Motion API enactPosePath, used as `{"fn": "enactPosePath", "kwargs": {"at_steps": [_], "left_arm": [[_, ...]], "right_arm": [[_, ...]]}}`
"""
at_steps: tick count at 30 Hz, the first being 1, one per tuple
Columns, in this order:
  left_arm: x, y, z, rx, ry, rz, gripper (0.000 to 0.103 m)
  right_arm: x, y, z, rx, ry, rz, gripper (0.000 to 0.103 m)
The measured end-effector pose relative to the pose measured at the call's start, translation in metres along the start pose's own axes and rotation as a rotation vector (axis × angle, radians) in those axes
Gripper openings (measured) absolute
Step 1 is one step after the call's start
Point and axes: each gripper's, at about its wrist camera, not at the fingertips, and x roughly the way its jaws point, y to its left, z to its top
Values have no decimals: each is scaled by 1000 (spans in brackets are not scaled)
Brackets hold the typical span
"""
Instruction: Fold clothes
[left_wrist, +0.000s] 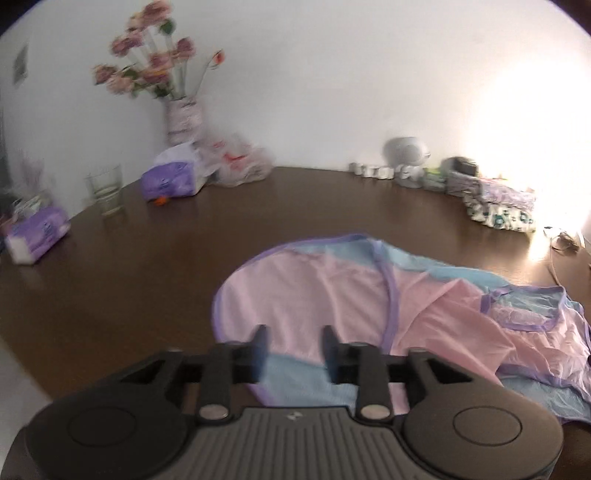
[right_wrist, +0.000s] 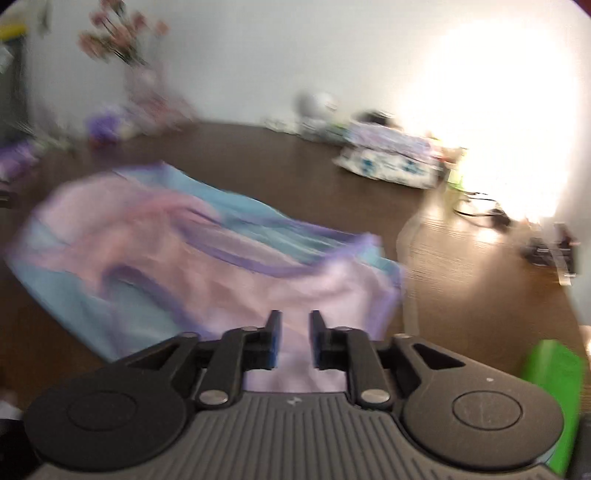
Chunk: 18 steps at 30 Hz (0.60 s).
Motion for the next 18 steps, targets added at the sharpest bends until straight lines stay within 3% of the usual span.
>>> {"fn": "enactPosePath", "kwargs": {"at_steps": [3,5,11,18], "left_arm": [[30,-7,0,17,48,-113,37],[49,-14,-4,32,88,-126,36],[57,-21,-22,52,129,-130,36],[35,-32,-41,67,123,-56,41]], "right_arm": [[2,21,-11,-49,32,18,33],[0,20,-16,-37,41,4,32],[-10,13,-33,15,65,-39,32],[-17,-12,-43,61,58,-94,31]]}}
